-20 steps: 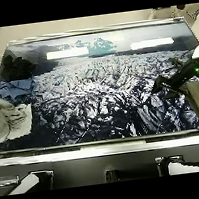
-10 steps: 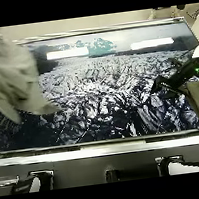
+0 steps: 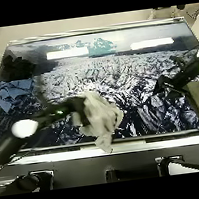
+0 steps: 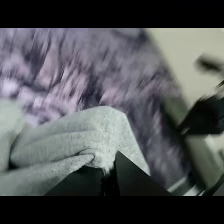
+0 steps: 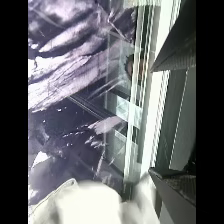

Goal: Fold the clothes and pants, and hang the long-sleeved shirts on hangers.

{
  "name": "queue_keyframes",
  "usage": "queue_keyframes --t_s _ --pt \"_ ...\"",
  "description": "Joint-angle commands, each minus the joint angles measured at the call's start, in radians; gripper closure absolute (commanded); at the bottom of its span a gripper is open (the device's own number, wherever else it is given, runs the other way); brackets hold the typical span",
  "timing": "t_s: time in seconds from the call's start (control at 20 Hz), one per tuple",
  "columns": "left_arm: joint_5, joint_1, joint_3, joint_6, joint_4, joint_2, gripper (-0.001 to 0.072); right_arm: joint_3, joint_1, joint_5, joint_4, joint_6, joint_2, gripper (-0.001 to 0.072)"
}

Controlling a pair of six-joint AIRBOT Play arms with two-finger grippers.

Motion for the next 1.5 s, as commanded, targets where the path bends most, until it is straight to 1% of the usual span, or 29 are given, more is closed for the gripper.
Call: queue_keyframes --t_s 0.0,0.05,0.1,0.15,0.2,0.25,0.35,0.5,0.6,0.7,0.85,1.05,1.1,1.25,1.3,1.4,1.45 --pt "-0.191 -0.031 -0.039 -0.112 0.031 -0.265 0.0682 -0.003 0.001 -0.018 -0.016 -0.005 0.017 0.0047" --pt "-0.290 0.003 -0.030 -0.117 0.031 -0.299 0.0617 -0.011 0.001 -0.039 -0.013 -0.004 0.017 0.0046" --pt "-0.371 0.040 -0.020 -0.103 0.032 -0.307 0.0330 -0.024 0.001 -0.068 -0.013 -0.004 0.017 0.0046" --pt "-0.457 0.091 0.000 -0.075 0.032 -0.299 0.0002 -0.045 0.001 -0.096 -0.005 -0.005 0.017 0.0045" --pt "-0.533 0.150 0.024 -0.039 0.032 -0.285 -0.0005 -0.076 0.001 -0.119 0.019 -0.006 0.017 0.0044" --pt "-0.609 0.224 0.055 -0.005 0.032 -0.263 -0.0005 -0.110 0.001 -0.138 0.053 -0.014 0.017 0.0044" --pt "-0.705 0.377 0.111 0.026 0.032 -0.216 -0.0003 -0.196 0.001 -0.167 0.131 -0.048 0.017 0.0043" --pt "-0.732 0.583 0.125 0.025 0.052 -0.174 -0.0003 -0.341 0.017 -0.207 0.198 -0.104 0.017 0.0043" --pt "-0.728 0.636 0.100 0.024 0.103 -0.180 -0.0002 -0.439 0.075 -0.252 0.203 -0.139 0.017 0.0042" --pt "-0.719 0.628 0.034 0.024 0.102 -0.200 -0.0002 -0.529 0.160 -0.313 0.216 -0.165 0.017 0.0020" --pt "-0.663 0.532 -0.077 0.025 0.099 -0.227 -0.0002 -0.604 0.253 -0.401 0.217 -0.176 0.017 0.0008" --pt "-0.497 0.380 -0.141 0.026 0.041 -0.256 -0.0003 -0.607 0.261 -0.460 0.280 -0.166 0.017 0.0008" --pt "-0.460 0.351 -0.141 0.030 0.031 -0.266 -0.0002 -0.607 0.261 -0.485 0.299 -0.148 0.017 0.0008" --pt "-0.402 0.318 -0.141 0.036 -0.015 -0.296 0.0000 -0.607 0.263 -0.583 0.386 -0.116 0.016 0.0007" --pt "-0.392 0.317 -0.141 0.034 -0.025 -0.305 0.0041 -0.607 0.263 -0.613 0.409 -0.114 0.016 0.0007" --pt "-0.368 0.317 -0.141 0.024 -0.030 -0.319 0.0412 -0.607 0.263 -0.692 0.420 -0.057 0.016 0.0006" --pt "-0.360 0.317 -0.141 0.024 -0.030 -0.322 0.0540 -0.607 0.263 -0.731 0.433 -0.030 0.016 0.0006"
